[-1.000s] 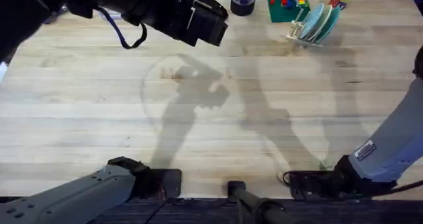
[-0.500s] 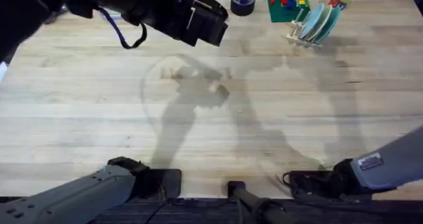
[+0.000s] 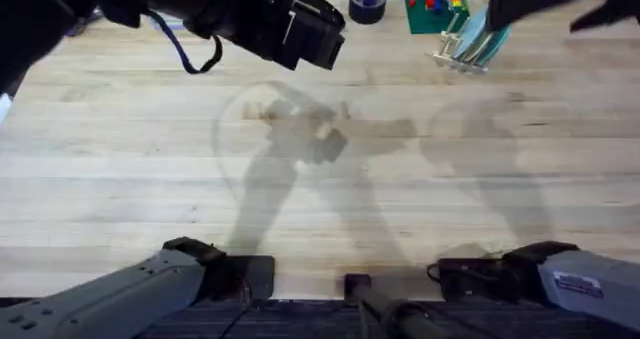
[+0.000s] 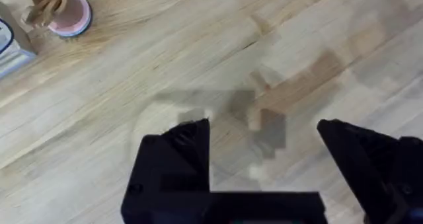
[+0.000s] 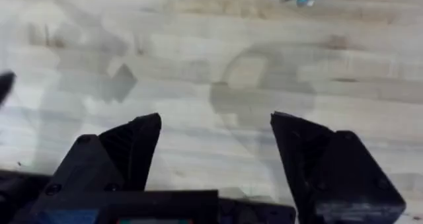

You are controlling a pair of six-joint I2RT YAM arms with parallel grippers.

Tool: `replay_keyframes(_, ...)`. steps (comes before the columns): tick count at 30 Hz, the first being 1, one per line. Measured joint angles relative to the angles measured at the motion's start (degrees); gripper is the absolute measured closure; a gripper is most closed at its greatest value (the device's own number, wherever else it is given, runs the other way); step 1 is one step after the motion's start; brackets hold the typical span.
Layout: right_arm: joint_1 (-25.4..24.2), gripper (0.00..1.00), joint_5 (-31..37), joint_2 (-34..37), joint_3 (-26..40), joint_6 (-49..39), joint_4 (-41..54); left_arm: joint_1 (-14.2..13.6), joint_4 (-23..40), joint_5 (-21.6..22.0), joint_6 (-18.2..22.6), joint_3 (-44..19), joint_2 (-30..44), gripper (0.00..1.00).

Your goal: Pick up the plates from the table one by one and place each into a slot on the dish rack.

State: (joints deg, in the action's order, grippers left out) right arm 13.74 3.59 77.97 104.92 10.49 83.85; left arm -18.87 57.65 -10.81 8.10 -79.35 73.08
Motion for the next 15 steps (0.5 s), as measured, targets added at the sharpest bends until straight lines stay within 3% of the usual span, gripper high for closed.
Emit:
replay_keyframes(8,0.13,0.008,0.01,-10.04,-18.19,1.32,-3.38,0.00,0.00,0.00,0.00,0.00,0.00,0.008)
replay_keyframes(15,0.13,0.007,0.01,-9.59,-20.97,1.49,-4.17,0.00,0.00,0.00,0.00,0.00,-0.02,0.006)
